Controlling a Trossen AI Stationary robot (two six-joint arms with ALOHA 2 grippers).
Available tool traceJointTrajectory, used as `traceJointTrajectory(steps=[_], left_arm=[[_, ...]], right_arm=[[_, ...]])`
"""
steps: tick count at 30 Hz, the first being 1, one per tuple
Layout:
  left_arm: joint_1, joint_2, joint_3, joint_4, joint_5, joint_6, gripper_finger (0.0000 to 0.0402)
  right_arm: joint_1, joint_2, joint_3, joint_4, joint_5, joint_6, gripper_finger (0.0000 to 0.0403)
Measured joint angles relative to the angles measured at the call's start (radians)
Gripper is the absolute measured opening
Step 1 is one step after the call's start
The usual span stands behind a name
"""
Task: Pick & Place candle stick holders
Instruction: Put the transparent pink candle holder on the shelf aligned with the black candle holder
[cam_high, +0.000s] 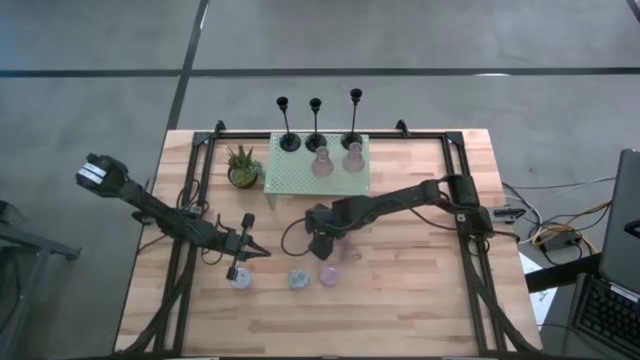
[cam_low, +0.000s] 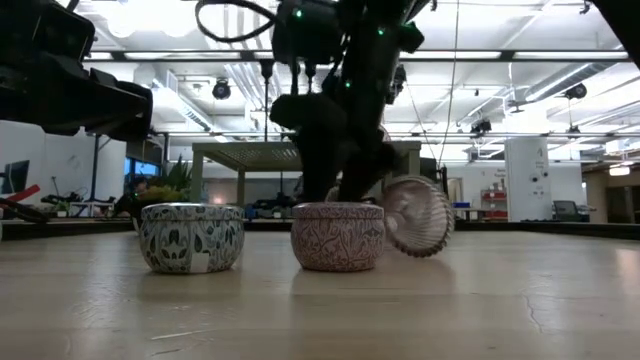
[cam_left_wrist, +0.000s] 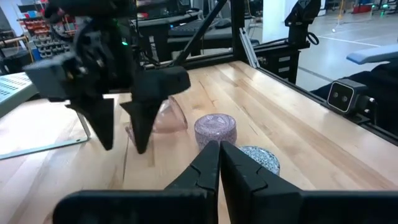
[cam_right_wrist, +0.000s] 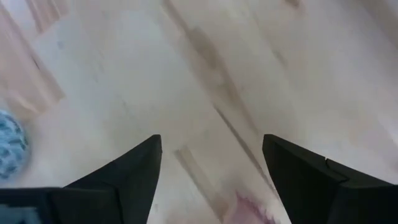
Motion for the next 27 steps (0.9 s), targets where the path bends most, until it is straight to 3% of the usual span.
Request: traceJointTrajectory(steps=[3,8,11,21,27], left_arm=[[0.000,0.000,0.000,0.000,0.000,0.000,0.0018],[0.000,0.000,0.000,0.000,0.000,0.000,0.0016],[0.000,0.000,0.000,0.000,0.000,0.000,0.0017],[0.000,0.000,0.000,0.000,0.000,0.000,0.0016],[0.000,0.000,0.000,0.000,0.000,0.000,0.0018]], right_arm=[[0.009,-0.024,0.004,-0.009,0.031,0.016,0.0276],[0.042,-0.070,0.003,-0.202,0.177,0.130,0.0278],[0.058,-0.074,-0.005,-0.273,0.205,0.195,0.0274],[0.069,-0.078,-0.147,-0.278,0.186,0.279,0.0277],[0.072,-0.078,-0.231,-0.143,0.126,0.264,0.0262]])
